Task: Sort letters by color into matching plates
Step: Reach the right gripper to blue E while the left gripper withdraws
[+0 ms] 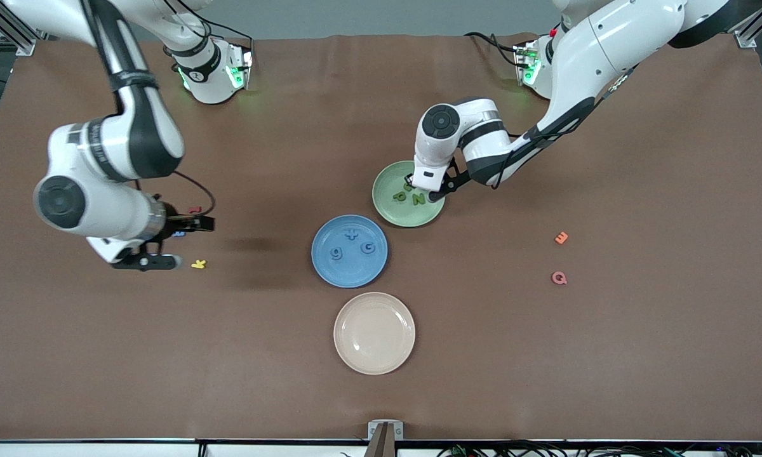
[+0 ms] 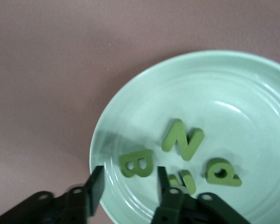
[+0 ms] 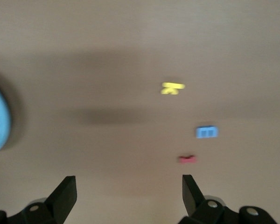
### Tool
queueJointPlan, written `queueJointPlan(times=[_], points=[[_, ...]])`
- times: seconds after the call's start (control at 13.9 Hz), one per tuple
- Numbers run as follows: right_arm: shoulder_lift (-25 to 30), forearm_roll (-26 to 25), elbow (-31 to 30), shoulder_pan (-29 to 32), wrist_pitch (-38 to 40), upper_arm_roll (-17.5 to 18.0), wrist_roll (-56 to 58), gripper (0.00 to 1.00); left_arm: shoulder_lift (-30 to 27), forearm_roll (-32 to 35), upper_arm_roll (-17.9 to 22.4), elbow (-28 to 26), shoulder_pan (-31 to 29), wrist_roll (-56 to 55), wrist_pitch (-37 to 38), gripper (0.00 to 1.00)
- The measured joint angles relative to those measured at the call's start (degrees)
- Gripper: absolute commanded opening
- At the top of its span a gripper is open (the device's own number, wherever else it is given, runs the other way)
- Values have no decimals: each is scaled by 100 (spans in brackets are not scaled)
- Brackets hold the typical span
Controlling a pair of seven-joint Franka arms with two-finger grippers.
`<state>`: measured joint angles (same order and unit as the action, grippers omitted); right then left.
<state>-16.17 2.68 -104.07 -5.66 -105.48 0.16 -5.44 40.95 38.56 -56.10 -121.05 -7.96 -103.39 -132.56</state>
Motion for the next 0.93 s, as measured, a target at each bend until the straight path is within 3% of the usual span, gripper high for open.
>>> queueJointPlan(times=[0.29, 0.57, 0.93], points=[[0, -268, -688, 487, -800, 6, 488, 100, -1, 0, 27, 287, -5, -1, 2, 98], [-1, -282, -1443, 734, -1979, 8, 974, 100, -130, 23, 26, 753, -69, 100, 252, 99], [-20, -292, -2054, 920, -3023, 11, 1269, 100, -425, 27, 29, 1925, -182, 1503, 1918, 99]])
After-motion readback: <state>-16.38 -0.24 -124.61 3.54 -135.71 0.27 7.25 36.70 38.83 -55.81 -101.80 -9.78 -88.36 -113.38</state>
